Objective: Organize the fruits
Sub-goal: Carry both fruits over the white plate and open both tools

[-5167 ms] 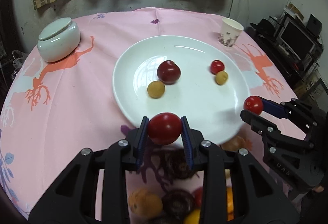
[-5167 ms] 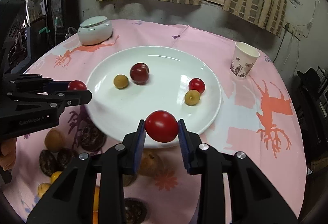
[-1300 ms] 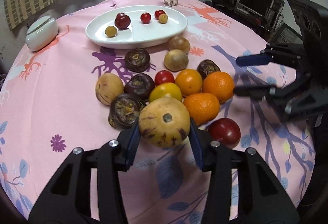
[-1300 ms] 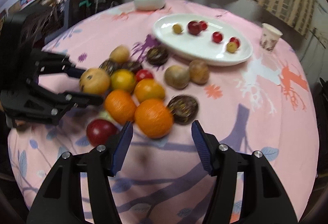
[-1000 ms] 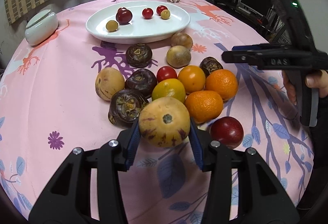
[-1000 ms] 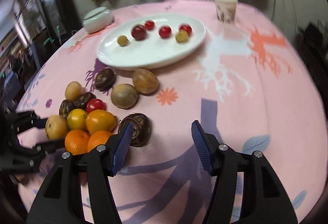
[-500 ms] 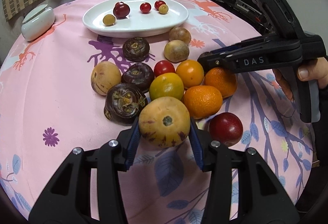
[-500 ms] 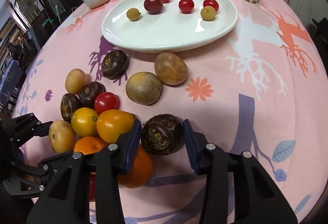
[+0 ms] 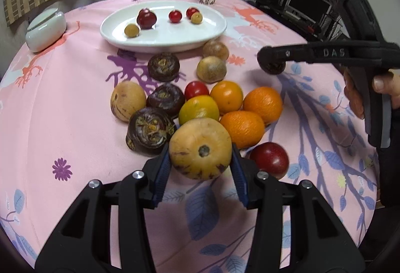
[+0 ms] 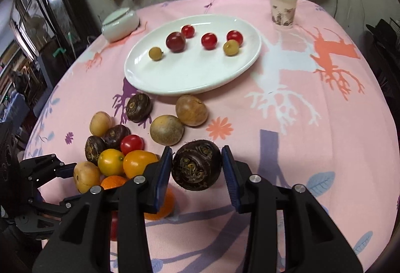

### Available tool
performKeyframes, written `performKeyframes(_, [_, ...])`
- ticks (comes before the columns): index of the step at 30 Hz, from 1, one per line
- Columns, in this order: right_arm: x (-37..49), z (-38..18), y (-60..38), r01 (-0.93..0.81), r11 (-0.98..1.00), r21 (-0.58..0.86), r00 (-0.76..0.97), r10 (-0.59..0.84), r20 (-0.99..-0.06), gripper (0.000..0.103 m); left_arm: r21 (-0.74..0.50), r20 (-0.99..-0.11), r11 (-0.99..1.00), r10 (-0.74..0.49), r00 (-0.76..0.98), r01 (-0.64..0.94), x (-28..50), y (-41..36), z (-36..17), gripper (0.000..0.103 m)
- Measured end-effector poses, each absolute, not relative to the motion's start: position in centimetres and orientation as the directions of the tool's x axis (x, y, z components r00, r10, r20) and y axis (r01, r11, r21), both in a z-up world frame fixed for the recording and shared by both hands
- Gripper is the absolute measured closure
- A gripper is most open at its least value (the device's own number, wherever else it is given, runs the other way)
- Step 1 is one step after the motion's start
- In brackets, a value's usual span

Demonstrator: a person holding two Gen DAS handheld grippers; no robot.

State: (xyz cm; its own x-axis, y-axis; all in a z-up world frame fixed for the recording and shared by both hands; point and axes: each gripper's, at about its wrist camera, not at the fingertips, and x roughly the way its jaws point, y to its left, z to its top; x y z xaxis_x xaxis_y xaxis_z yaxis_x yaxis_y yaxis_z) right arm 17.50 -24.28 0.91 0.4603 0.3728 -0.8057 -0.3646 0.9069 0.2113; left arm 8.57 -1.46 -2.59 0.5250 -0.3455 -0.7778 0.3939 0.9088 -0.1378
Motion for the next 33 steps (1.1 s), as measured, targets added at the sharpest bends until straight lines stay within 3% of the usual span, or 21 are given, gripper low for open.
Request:
performKeyframes(7, [16.6,1.7,-25.1,-0.374,0.895,0.243,0.479,0.411,-0.775,0.062,-0.156,-0.704,0.924,-0.351,0.617,0.348,8.7,-0.3,-1.0,0.057])
performKeyframes(14, [19.0,4.0,-24.3,-0.404,0.891,0.207,0.545,0.417,-0.727,0.062,-0.187,-0.712,0.956,-0.291,0.639,0.228,10.4,1.7,0.2,0.057])
performKeyframes(21, [23.8,4.1,-21.1,-0.405,0.899,0.167,0.577,0.394,-0.715,0.062,-0.1,-0.727,0.972,-0.216,0.652,0.211,16.5,0.0,3.3,0.057])
performKeyframes(30, [28.3,1.6,-20.6,-0.298,0.931,0.212,0.605,0.356,-0.713,0.061,-0.095,-0.778,0.987,-0.153,0.609,0.126,25.0,-1.5,0.9,0.056])
performKeyframes(31, [28.3,1.8,-20.9,-0.289,0.931,0.224,0.617,0.36,-0.7,0.057,-0.089,-0.779,0.99,-0.137,0.612,0.108,25.4,-1.4,0.7,0.052])
performKeyframes(32, [28.3,2.1,-21.5,-0.271,0.929,0.251,0.637,0.369,-0.677,0.04,-0.072,-0.773,0.994,-0.107,0.626,0.08,25.7,-1.1,0.7,0.034])
performKeyframes(33, [28.1,2.4,-22.2,-0.256,0.923,0.286,0.655,0.384,-0.651,0.034,-0.052,-0.763,0.998,-0.065,0.644,0.04,25.6,-0.7,1.0,0.025])
